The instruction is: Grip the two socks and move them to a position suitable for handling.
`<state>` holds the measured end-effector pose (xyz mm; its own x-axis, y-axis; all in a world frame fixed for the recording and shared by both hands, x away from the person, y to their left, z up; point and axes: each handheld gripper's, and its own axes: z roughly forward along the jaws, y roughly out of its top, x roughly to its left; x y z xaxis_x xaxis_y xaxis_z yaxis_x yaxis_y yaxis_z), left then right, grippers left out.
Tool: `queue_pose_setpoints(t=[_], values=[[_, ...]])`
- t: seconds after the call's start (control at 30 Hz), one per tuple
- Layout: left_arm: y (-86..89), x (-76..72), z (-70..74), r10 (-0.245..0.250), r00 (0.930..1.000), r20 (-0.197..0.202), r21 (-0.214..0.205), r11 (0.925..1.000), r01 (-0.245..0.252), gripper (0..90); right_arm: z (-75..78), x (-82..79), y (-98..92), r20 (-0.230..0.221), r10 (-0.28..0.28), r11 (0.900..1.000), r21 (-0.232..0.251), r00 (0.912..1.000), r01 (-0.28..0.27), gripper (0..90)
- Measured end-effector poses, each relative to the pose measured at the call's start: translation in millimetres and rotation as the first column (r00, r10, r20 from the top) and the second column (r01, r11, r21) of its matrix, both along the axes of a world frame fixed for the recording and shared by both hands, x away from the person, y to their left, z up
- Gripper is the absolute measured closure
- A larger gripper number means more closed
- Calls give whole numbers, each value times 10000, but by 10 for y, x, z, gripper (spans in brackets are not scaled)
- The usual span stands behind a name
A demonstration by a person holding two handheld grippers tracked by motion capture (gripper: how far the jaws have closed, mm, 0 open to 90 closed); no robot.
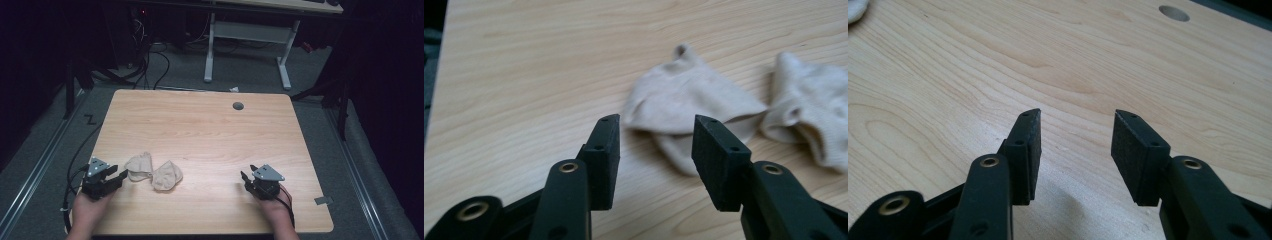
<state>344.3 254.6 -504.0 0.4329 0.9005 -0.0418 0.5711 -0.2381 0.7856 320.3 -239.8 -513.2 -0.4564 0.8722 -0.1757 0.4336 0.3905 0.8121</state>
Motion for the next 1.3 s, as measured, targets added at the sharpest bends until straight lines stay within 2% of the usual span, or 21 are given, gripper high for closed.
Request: queue_pose_setpoints(t=[0.07,0.1,0.2,0.23,0.27,0.3,0.33,0.43,0.53,0.57,0.6,0.67,0.8,0.9,1.0,1.07,1.1,1.17,1.2,1.27,1.3], values=[[-99,8,17,-284,9996,64,211,9994,283,521,-6,-9,-24,-125,41,9999,116,9999,-40,565],[-207,20,17,-603,9981,84,574,9966,597,518,-8,-21,-39,-255,23,9998,182,9997,-18,578],[-306,33,22,-841,9964,140,630,9946,831,522,-18,-52,-77,-418,40,9998,194,9991,-32,588],[-382,43,47,-1103,9938,138,423,9931,1096,542,-16,-83,-103,-404,-44,9998,173,9992,51,593],[-382,43,47,-1103,9938,138,423,9931,1096,556,-16,-83,-103,-404,-44,9998,173,9992,51,593],[-444,50,67,-1285,9915,200,146,9916,1283,573,-7,-103,-123,-371,-123,9997,226,9992,132,593],[-444,50,67,-1285,9915,200,146,9916,1283,587,-7,-103,-123,-371,-123,9997,226,9992,132,593],[-541,65,82,-1616,9867,196,-345,9862,1622,630,-6,-116,-136,-576,-193,9992,326,9982,212,602],[-709,105,59,-1869,9823,-112,-680,9802,1857,735,-10,-131,-149,-824,-302,9978,565,9961,350,617],[-867,134,35,-1989,9797,-236,-424,9793,1978,788,-20,-131,-158,-989,-312,9975,600,9946,373,624],[-867,134,35,-1989,9797,-236,-424,9793,1978,803,-20,-131,-158,-989,-312,9975,600,9946,373,624],[-1034,169,-4,-2105,9772,-268,-36,9776,2104,812,-19,-145,-157,-1091,-247,9964,777,9937,333,644],[-1174,218,-110,-2067,9769,-550,444,9769,2092,850,-6,-178,-126,-1156,-185,9975,659,9931,263,698],[-1202,274,-189,-1987,9752,-975,613,9768,2051,898,16,-187,-113,-1142,-140,9976,653,9934,216,824],[-1216,278,-196,-2034,9744,-957,567,9762,2093,899,25,-189,-109,-1163,-93,9978,646,9932,170,863],[-1242,267,-204,-2167,9715,-959,497,9737,2221,899,27,-195,-99,-1118,51,9985,556,9937,11,876],[-1263,256,-207,-2280,9691,-942,482,9712,2332,899,30,-201,-97,-1126,34,9987,511,9936,24,879],[-1360,209,-212,-2759,9565,-949,338,9594,2801,899,36,-207,-98,-1070,100,9991,420,9942,-55,881],[-1360,209,-212,-2759,9565,-949,338,9594,2801,899,36,-207,-98,-1070,100,9991,420,9942,-55,881],[-1458,153,-215,-3189,9437,-881,378,9456,3231,899,47,-214,-96,-1044,121,9994,348,9945,-85,880],[-1513,126,-215,-3470,9335,-902,299,9360,3508,899,48,-215,-90,-1019,209,9995,269,9946,-182,880]])
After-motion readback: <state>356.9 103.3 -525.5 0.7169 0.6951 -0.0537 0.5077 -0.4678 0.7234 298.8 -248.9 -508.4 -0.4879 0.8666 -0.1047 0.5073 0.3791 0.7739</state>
